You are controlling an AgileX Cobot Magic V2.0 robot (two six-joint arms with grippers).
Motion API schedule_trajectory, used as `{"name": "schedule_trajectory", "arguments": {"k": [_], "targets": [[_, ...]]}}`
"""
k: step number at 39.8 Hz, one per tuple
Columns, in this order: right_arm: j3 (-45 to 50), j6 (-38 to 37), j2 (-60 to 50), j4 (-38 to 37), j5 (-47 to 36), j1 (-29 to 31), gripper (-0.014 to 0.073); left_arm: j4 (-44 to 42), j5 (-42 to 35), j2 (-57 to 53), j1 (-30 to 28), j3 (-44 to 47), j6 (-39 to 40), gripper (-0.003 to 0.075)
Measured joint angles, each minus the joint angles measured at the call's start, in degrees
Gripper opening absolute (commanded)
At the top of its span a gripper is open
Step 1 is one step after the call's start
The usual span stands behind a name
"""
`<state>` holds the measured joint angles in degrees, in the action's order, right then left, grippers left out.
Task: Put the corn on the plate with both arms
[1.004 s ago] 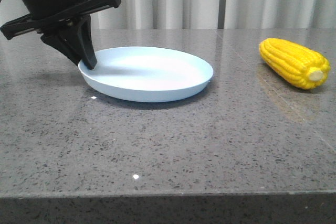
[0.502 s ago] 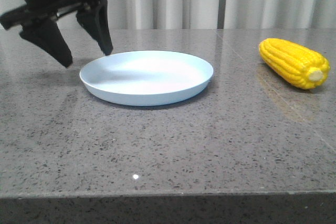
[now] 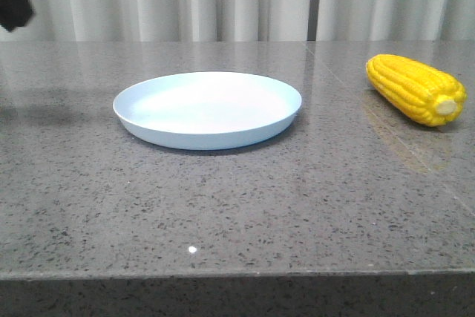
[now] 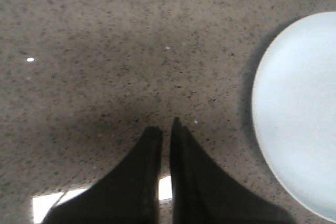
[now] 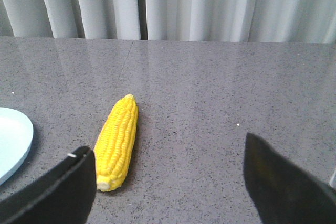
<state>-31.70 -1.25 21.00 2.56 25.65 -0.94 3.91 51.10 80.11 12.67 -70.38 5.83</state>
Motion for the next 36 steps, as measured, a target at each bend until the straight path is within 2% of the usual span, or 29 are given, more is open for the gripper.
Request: {"name": "schedule_trajectory", "arguments": {"k": [7, 15, 23, 30, 36], "targets": [[0.0, 0.0, 0.0, 0.0, 0.0, 0.0, 0.0600, -3.9, -4.3, -9.1, -3.5, 9.1, 0.0, -0.0020], [0.0, 0.0, 0.0, 0.0, 0.0, 0.0, 0.0600, -5.5, -17.2, -25.3, -3.9, 23.2, -0.5, -0.0020], [0.0, 0.0, 0.0, 0.0, 0.0, 0.0, 0.0600, -5.5, -26.7, -41.8, -3.9, 36.4, -2.7, -0.0020], [0.0, 0.0, 0.0, 0.0, 0.0, 0.0, 0.0600, -5.6, -31.3, -57.5, -3.9, 45.0, -3.0, -0.0020], [0.0, 0.0, 0.0, 0.0, 0.0, 0.0, 0.0600, -5.7, -32.5, -67.2, -3.9, 48.1, -3.0, -0.0020]]}}
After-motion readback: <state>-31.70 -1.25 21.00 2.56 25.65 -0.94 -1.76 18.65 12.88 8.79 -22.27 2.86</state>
